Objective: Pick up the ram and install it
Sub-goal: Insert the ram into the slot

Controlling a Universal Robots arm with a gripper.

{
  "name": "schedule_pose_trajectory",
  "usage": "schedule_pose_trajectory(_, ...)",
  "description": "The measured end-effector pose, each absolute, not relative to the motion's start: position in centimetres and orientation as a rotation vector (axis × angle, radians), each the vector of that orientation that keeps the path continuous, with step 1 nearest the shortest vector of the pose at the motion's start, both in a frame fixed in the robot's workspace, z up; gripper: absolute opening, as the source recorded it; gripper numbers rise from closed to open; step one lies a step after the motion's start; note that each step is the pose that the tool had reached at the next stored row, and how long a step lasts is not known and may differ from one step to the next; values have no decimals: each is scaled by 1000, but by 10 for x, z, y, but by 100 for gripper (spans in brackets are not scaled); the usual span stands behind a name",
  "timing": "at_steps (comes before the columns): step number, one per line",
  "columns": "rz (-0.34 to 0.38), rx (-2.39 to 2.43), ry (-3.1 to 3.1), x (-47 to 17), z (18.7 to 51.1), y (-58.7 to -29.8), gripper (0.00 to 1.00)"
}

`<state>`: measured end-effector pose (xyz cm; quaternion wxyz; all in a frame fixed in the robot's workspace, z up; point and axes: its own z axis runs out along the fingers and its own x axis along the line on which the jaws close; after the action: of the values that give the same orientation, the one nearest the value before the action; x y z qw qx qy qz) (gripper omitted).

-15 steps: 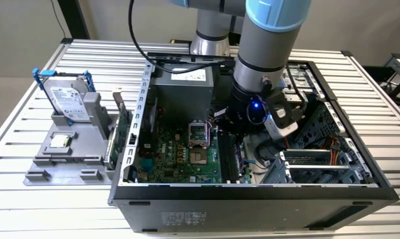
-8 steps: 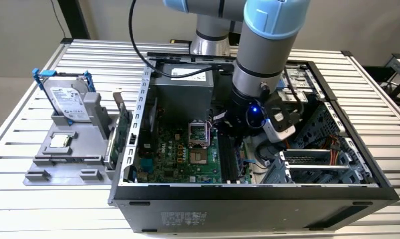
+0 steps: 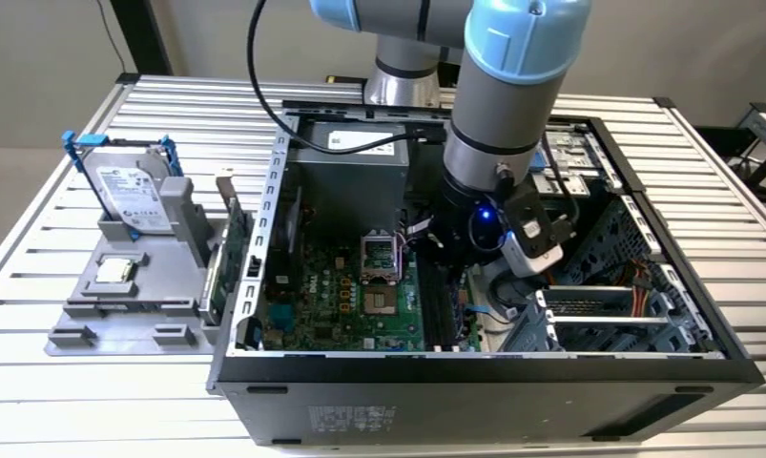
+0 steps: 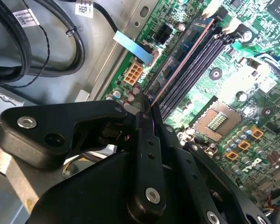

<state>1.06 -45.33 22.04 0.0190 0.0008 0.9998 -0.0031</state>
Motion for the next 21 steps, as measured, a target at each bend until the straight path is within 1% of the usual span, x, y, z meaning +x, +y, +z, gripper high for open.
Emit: schedule_pose_trajectory(21, -10, 3, 3114, 10, 218, -454, 0)
